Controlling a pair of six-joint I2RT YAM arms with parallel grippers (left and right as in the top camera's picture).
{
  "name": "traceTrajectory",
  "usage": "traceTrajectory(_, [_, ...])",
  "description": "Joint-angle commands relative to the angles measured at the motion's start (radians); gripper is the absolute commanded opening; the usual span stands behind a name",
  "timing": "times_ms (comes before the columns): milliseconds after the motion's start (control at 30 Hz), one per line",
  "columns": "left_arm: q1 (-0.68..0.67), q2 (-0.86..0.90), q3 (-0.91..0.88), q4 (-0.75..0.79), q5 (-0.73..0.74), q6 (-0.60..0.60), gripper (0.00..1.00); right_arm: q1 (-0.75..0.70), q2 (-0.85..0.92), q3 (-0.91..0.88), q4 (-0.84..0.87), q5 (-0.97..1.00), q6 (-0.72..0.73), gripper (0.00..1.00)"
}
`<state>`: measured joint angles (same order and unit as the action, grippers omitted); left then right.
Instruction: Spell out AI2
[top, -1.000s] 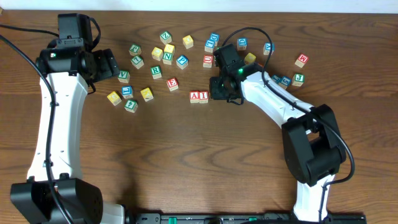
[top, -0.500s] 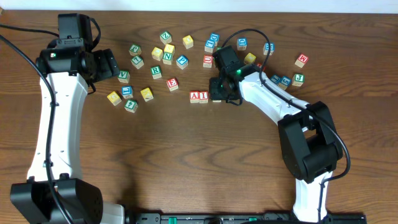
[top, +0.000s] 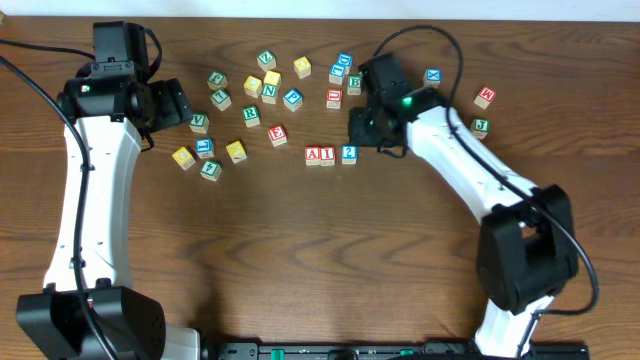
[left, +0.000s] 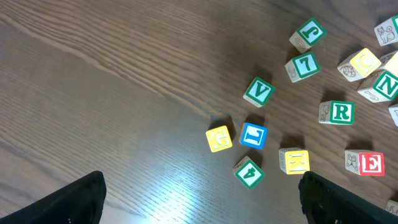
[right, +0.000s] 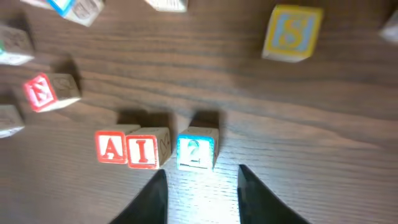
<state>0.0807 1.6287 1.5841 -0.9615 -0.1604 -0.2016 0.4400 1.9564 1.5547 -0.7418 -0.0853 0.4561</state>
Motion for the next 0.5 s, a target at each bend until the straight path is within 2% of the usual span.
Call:
traceTrajectory(0, [0.003,-0.009,0.022,0.024,-0.009,0.010,0.98,-0.022,0.014,0.003,-0.023,0.003,0.006,0.22])
traceTrajectory(167, [0.003,-0.009,0.022,0.037,-0.003,0.005,0.98,-0.039,0.060,0.001,-0.062,-0.006,0.023,0.18])
traceTrajectory(367, [0.002,-0.008,0.009,0.031,0.152,0.006,0.98,-0.059,0.099,0.000,-0.051,-0.042,0.023,0.14])
traceTrajectory(467, [-0.002,0.001,-0.028,0.043,0.228,-0.033,0.66,-0.059,0.125,0.000,-0.040,-0.050,0.027,0.12])
